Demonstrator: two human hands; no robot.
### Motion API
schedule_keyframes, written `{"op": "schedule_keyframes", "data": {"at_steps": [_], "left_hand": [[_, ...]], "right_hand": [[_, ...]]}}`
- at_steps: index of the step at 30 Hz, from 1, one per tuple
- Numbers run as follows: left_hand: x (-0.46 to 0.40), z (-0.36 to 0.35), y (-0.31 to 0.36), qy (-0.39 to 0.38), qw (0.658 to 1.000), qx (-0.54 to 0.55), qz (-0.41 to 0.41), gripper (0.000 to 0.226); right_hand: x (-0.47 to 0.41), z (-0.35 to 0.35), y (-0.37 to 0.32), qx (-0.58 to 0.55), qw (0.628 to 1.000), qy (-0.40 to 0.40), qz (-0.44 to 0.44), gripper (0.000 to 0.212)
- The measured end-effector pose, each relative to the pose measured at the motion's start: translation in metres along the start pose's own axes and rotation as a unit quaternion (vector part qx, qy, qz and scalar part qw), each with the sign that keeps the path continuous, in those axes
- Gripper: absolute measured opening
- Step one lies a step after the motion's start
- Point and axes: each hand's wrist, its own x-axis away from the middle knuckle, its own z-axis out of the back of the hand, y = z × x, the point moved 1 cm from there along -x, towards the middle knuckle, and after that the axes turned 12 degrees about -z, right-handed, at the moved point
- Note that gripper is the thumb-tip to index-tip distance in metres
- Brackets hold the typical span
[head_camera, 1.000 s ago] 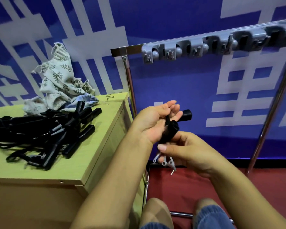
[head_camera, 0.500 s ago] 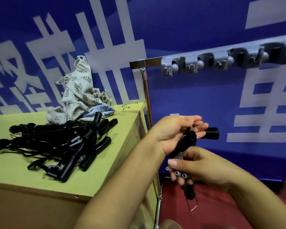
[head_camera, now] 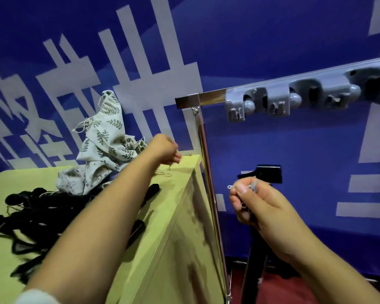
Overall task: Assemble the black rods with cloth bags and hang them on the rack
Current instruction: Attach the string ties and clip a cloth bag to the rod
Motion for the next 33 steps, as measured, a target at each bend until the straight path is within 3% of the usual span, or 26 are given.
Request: {"op": "schedule_keyframes", "data": {"at_steps": [4, 8, 16, 22, 29, 33], "left_hand": [[-0.062, -0.002, -0.050, -0.028, 0.973, -0.226, 0.043, 0.025], [-0.091, -0.032, -0.088, -0.035, 0.904, -0.425, 0.013, 0.023], [-0.099, -0.070, -0.101, -0.066, 0.858, -0.509, 0.006, 0.029], [-0.088, -0.074, -0.093, -0.094, 0.797, -0.595, -0.045, 0.026], [-0.077, -0.065, -0.088, -0.096, 0.802, -0.589, -0.031, 0.039], [-0.062, -0.045, -0.064, -0.059, 0.814, -0.577, -0.026, 0.022]], "right_hand": [[-0.015, 0.004, 0.010, 0.063, 0.998, 0.025, 0.014, 0.028], [-0.020, 0.012, 0.017, 0.037, 0.998, 0.043, -0.020, 0.022], [-0.030, 0.032, 0.031, 0.021, 0.996, 0.078, -0.028, 0.022], [-0.027, 0.034, 0.030, 0.013, 0.996, 0.087, -0.021, 0.021], [-0.014, 0.034, 0.020, 0.014, 0.995, 0.090, -0.033, 0.019], [0.001, 0.030, 0.011, 0.025, 0.995, 0.096, -0.025, 0.020]]}}
